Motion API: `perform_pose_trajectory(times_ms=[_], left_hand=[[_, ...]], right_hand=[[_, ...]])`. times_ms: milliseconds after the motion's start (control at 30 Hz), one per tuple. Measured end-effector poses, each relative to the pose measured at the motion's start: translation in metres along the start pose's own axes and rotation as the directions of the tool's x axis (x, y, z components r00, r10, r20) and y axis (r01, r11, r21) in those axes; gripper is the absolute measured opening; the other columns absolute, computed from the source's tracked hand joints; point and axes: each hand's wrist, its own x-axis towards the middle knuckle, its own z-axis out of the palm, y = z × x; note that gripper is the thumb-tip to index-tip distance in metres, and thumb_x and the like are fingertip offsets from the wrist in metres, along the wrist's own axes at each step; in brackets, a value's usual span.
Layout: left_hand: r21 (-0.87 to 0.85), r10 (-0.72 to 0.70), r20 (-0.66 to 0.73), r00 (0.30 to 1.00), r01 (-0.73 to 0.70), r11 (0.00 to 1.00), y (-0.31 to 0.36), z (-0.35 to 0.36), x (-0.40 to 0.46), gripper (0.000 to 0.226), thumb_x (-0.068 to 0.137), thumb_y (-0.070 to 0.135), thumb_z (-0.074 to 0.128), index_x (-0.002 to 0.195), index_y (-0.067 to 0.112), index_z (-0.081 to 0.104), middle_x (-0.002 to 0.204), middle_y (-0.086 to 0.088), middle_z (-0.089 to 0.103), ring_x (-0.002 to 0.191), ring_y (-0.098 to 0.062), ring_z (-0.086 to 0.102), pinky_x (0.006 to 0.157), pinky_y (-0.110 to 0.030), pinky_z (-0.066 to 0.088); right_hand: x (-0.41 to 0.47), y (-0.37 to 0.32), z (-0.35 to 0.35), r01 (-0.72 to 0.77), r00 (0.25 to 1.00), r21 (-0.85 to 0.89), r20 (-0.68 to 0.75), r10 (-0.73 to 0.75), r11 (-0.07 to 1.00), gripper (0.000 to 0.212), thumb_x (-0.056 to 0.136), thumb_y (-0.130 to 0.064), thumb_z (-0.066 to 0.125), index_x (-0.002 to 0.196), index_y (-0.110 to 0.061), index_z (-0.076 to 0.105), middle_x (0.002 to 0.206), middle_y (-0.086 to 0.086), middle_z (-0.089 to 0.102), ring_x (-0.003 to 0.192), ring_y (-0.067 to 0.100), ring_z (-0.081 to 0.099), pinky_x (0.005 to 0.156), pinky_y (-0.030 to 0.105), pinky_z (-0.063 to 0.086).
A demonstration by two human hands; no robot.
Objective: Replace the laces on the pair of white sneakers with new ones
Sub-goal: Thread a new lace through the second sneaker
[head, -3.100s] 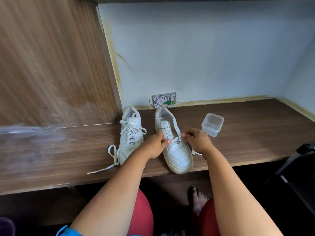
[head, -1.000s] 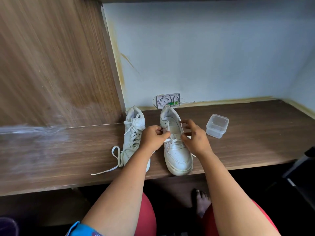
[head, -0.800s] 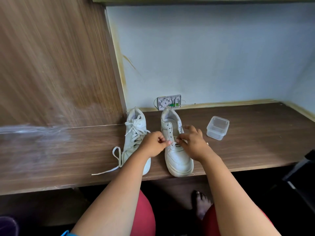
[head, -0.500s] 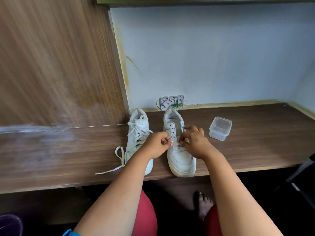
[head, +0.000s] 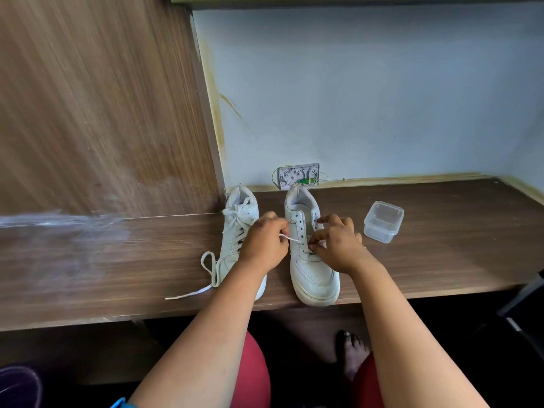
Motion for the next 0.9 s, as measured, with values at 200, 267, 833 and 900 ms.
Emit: perform_pose_trajectory(times_ms=[200,267,833,900], left_hand=[[-0.227,-0.22,0.368,0.903,0.316,0.921,0.002,0.004,-0.003,0.007,0.085,0.022,0.06,0.085,0.015,0.06,0.077,0.003,0.059,0.073,-0.015,0.054,0.063,-0.026,0.04],[-0.288,-0.294,0.439,0.849,0.442,0.849,0.006,0.005,-0.001,0.026,0.092,0.038,0.053,0.088,0.014,0.062,0.075,0.003,0.067,0.074,-0.014,0.058,0.07,-0.029,0.044],[-0.001,0.016,0.182,0.983,-0.016,1.0,0.009,0.006,0.005,0.013,0.089,0.012,0.061,0.096,0.013,0.072,0.088,0.005,0.052,0.097,-0.014,0.046,0.081,-0.021,0.036],[0.004,0.003,0.208,0.978,-0.004,1.0,0.007,0.01,0.004,0.012,0.09,0.01,0.059,0.096,0.013,0.069,0.092,0.002,0.053,0.103,-0.019,0.048,0.084,-0.025,0.039]], right_hand=[[0.004,-0.004,0.004,-0.058,0.996,0.01,0.069,0.058,0.998,0.02,0.095,-0.034,0.054,0.107,-0.027,0.068,0.146,-0.007,0.025,0.131,0.024,0.018,0.092,0.041,0.029],[0.005,-0.005,0.006,-0.065,0.995,0.008,0.081,0.064,0.998,0.024,0.096,-0.034,0.051,0.112,-0.025,0.066,0.146,-0.006,0.022,0.132,0.024,0.017,0.094,0.042,0.03],[0.002,-0.004,0.016,-0.083,0.976,0.245,-0.175,0.128,0.966,0.007,0.079,-0.026,0.067,0.079,-0.02,0.068,0.135,-0.005,0.044,0.126,0.023,0.031,0.094,0.042,0.041],[0.003,0.0,0.017,-0.084,0.987,0.265,-0.11,0.116,0.96,0.012,0.082,-0.026,0.066,0.091,-0.021,0.073,0.139,-0.005,0.041,0.129,0.025,0.028,0.098,0.042,0.038]])
